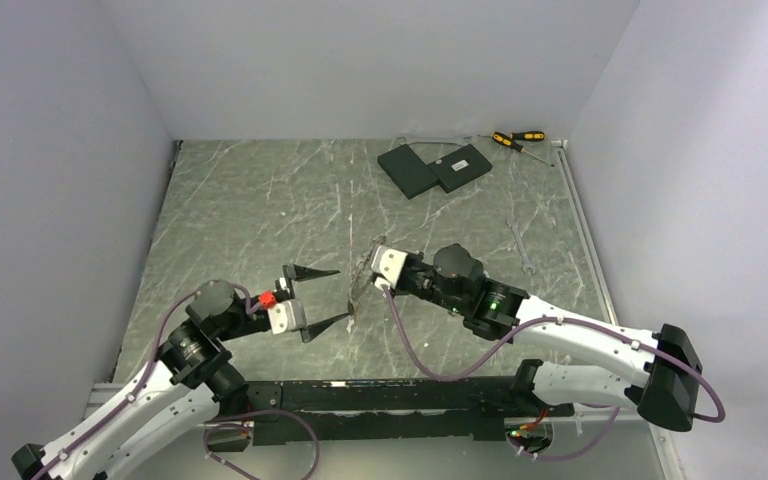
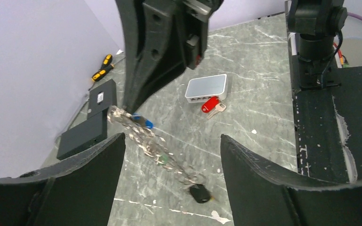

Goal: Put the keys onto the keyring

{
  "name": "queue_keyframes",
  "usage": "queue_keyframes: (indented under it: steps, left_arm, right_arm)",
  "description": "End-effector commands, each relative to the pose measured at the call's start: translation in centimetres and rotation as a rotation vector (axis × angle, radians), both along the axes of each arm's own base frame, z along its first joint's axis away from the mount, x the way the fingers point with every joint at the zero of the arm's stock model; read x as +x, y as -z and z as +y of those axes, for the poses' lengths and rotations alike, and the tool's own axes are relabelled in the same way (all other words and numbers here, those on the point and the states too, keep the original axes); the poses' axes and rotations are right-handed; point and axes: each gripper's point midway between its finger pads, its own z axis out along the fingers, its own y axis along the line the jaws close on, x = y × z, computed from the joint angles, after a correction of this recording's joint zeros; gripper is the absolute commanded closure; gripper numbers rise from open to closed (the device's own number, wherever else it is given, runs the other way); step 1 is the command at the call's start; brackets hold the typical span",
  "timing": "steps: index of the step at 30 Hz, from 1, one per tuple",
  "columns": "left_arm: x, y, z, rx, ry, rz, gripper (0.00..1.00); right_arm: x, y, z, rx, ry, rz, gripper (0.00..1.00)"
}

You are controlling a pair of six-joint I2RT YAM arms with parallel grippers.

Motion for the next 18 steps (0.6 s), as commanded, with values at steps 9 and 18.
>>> queue_keyframes:
  steps: [9, 18]
  left_arm:
    - [0.1, -0.2, -3.6, -0.061, 0.122, 0.234, 0.35]
    - [2.1, 2.6, -8.0, -0.013, 0.089, 0.556, 0.46]
  right_arm:
    - [7.3, -8.6, -8.1, 0.299, 0.560, -0.147, 1.00]
    - [10.4, -11.9, -14.7, 0.424, 0.761, -0.133, 1.00]
